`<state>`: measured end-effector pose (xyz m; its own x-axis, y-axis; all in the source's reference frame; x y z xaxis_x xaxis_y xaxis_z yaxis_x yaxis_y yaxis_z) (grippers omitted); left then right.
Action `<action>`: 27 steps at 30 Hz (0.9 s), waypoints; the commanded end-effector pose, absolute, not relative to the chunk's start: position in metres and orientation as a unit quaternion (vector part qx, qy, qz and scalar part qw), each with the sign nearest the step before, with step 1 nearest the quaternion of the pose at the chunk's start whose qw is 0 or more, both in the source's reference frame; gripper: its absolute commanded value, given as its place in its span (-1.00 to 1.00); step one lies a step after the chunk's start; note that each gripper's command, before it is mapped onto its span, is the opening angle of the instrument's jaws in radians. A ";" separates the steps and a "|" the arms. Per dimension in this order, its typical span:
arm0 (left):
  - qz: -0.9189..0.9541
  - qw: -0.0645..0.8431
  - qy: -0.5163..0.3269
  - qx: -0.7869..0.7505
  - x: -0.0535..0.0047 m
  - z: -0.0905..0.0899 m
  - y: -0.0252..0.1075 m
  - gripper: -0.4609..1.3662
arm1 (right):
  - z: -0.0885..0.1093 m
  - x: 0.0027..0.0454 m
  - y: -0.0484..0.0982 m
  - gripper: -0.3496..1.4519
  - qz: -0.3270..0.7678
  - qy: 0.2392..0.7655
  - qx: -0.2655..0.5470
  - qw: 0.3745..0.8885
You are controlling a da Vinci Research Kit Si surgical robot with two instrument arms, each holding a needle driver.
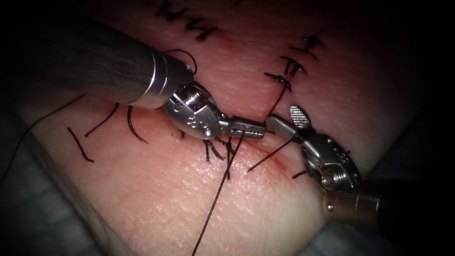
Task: Wound Closure
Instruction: Use right hand to grab tail of suture
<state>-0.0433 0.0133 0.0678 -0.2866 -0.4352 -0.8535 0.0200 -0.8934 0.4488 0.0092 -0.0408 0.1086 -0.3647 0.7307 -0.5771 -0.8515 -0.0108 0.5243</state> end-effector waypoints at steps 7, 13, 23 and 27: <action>-0.778 0.152 -0.174 0.584 -0.0445 0.068 0.014 -0.88 | 0.111 0.0093 -0.040 0.29 0.710 0.419 -0.062 0.563; -0.777 0.152 -0.172 0.586 -0.0445 0.068 0.015 -0.88 | 0.112 0.0096 -0.039 0.25 0.709 0.420 -0.059 0.564; -0.777 0.152 -0.172 0.586 -0.0444 0.068 0.015 -0.88 | 0.113 0.0102 -0.038 0.04 0.710 0.421 -0.055 0.562; -0.777 0.152 -0.172 0.586 -0.0444 0.068 0.015 -0.88 | 0.113 0.0105 -0.038 -0.22 0.705 0.419 -0.060 0.569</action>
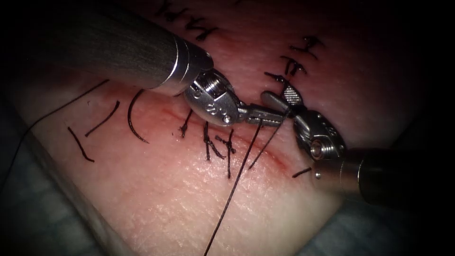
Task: Wound Closure
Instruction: Use right hand to grab tail of suture, then pull down on right needle driver and up on left jaws and tighten knot
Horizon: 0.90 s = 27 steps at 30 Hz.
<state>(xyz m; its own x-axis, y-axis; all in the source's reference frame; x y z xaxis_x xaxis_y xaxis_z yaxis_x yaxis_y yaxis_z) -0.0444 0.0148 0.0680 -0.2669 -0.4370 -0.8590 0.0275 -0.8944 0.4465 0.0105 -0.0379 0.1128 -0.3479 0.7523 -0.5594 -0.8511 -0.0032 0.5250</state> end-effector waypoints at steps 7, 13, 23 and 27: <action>-0.776 0.153 -0.171 0.587 -0.0442 0.068 0.015 -0.88 | 0.112 0.0109 -0.037 -1.00 0.693 0.423 -0.062 0.581; -0.776 0.153 -0.171 0.587 -0.0439 0.068 0.015 -0.88 | 0.111 0.0115 -0.037 -1.00 0.665 0.425 -0.064 0.611; -0.782 0.149 -0.172 0.581 -0.0423 0.069 0.015 -0.88 | 0.109 0.0121 -0.038 -1.00 0.651 0.430 -0.063 0.623; -0.786 0.145 -0.173 0.576 -0.0411 0.069 0.016 -0.88 | 0.108 0.0126 -0.039 -1.00 0.648 0.436 -0.062 0.621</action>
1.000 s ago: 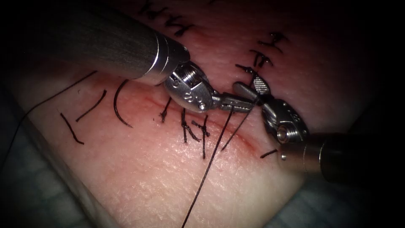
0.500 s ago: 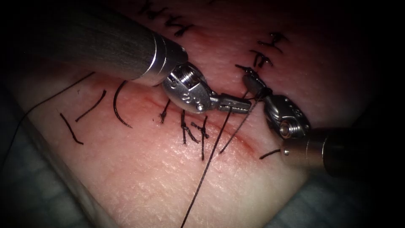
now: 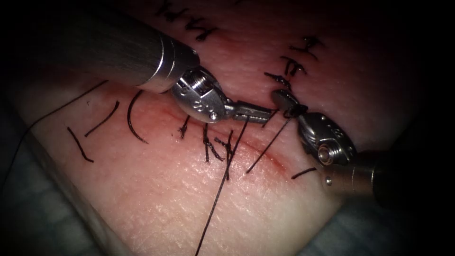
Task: Wound Closure
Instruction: Pull down on right needle driver and up on left jaws and tighten knot
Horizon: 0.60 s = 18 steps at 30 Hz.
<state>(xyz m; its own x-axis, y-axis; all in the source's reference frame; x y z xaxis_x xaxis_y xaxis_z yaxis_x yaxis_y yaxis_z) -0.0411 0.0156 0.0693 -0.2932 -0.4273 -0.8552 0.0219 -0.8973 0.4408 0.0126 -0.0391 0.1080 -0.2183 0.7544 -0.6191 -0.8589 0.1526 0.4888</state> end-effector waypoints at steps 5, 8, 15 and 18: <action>-0.789 0.138 -0.170 0.574 -0.0400 0.070 0.017 -0.88 | 0.107 0.0134 -0.040 -1.00 0.645 0.442 -0.058 0.620; -0.791 0.133 -0.166 0.574 -0.0400 0.071 0.018 -0.88 | 0.106 0.0137 -0.041 -1.00 0.641 0.446 -0.058 0.621; -0.796 0.127 -0.166 0.568 -0.0409 0.073 0.020 -0.88 | 0.104 0.0145 -0.044 -1.00 0.636 0.453 -0.053 0.622; -0.797 0.128 -0.165 0.567 -0.0414 0.074 0.021 -0.88 | 0.104 0.0150 -0.045 -1.00 0.634 0.456 -0.052 0.622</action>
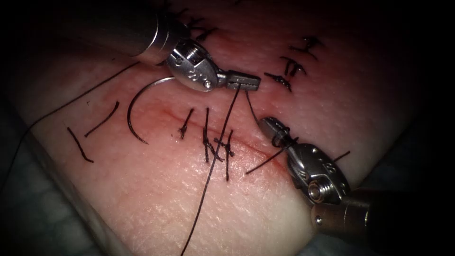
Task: Wound Closure
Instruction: Pull down on right needle driver and up on left jaws and tighten knot
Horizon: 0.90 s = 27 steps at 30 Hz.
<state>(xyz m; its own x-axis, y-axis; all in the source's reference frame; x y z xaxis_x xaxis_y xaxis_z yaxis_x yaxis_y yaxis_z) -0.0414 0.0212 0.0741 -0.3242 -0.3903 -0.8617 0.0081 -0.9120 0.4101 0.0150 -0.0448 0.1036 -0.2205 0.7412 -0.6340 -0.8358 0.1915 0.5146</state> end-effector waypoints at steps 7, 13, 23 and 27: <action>-0.800 0.124 -0.162 0.564 -0.0431 0.076 0.025 -0.88 | 0.103 0.0160 -0.047 -1.00 0.627 0.459 -0.053 0.627; -0.800 0.121 -0.162 0.566 -0.0440 0.078 0.028 -0.88 | 0.104 0.0158 -0.048 -1.00 0.625 0.452 -0.052 0.634; -0.802 0.114 -0.165 0.562 -0.0443 0.080 0.032 -0.88 | 0.104 0.0159 -0.050 -1.00 0.622 0.453 -0.054 0.636; -0.803 0.111 -0.164 0.562 -0.0444 0.081 0.033 -0.88 | 0.104 0.0159 -0.050 -1.00 0.622 0.453 -0.052 0.637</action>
<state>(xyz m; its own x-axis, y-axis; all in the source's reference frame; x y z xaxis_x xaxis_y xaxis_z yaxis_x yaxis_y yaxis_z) -0.0444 0.0330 0.0812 -0.3449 -0.3624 -0.8659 -0.0154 -0.9202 0.3913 0.0159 -0.0503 0.1035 -0.1835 0.7438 -0.6427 -0.8365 0.2253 0.4996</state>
